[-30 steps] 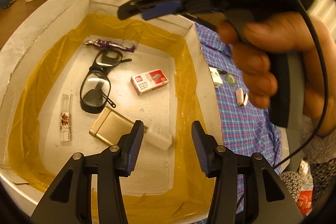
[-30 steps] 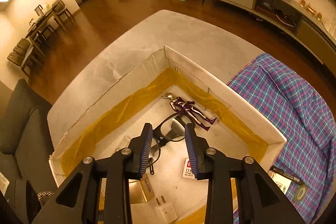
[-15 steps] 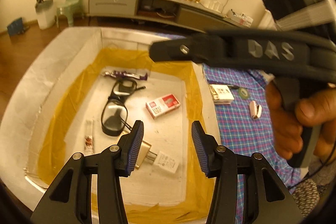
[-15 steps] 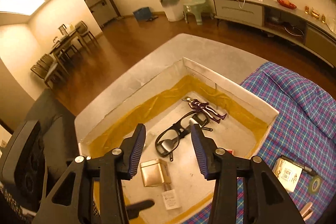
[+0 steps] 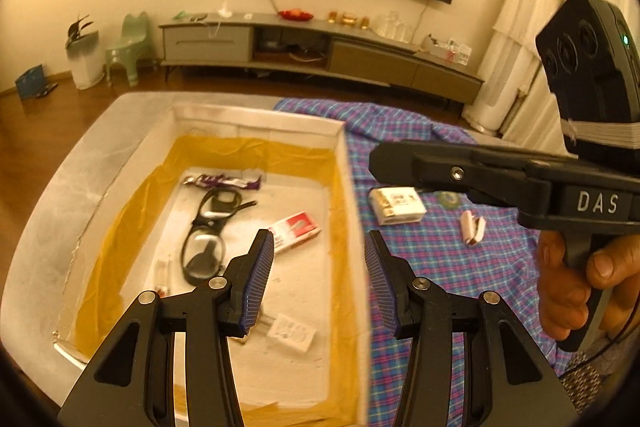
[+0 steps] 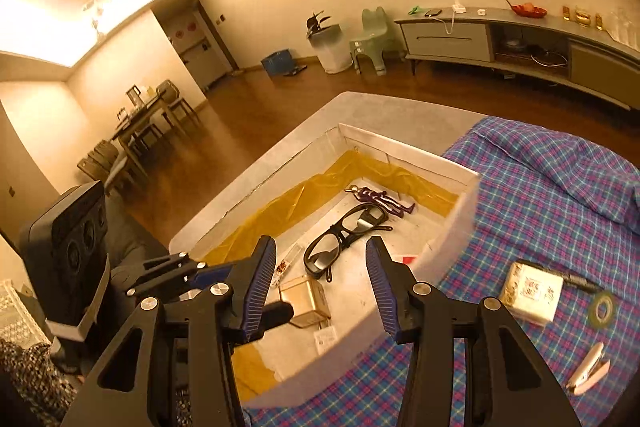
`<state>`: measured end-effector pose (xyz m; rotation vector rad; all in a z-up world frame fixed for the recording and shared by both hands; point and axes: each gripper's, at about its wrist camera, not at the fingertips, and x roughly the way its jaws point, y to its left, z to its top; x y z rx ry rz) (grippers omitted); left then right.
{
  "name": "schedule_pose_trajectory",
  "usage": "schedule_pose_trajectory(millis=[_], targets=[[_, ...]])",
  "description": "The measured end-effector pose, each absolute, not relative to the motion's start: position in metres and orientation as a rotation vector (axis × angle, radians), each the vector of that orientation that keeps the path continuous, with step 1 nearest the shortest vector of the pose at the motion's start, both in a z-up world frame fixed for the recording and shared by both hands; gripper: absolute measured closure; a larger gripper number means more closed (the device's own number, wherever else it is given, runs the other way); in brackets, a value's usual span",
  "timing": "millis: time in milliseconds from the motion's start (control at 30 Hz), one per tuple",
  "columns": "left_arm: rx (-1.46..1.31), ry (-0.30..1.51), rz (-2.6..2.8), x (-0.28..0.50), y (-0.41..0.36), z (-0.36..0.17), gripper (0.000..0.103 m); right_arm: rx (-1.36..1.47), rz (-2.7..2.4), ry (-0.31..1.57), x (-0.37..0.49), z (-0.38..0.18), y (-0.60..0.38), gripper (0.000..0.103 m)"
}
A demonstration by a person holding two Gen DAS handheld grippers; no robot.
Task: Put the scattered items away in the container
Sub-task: 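Withdraw both tools to the cloth toward the tissue pack and pink stapler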
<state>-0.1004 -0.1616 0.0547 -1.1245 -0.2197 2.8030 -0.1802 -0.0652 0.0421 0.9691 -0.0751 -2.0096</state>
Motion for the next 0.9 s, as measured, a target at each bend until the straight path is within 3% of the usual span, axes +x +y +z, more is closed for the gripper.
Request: schedule_pose_trajectory(millis=[533, 900], targets=[[-1.022, -0.124, 2.702, -0.111, -0.074, 0.060, 0.053, 0.906, -2.213, -0.318, -0.184, 0.045, 0.092, 0.046], [-1.209, -0.153, 2.672, -0.167, -0.026, 0.011, 0.050, 1.291, -2.503, -0.203, -0.217, -0.060, 0.169, 0.037]])
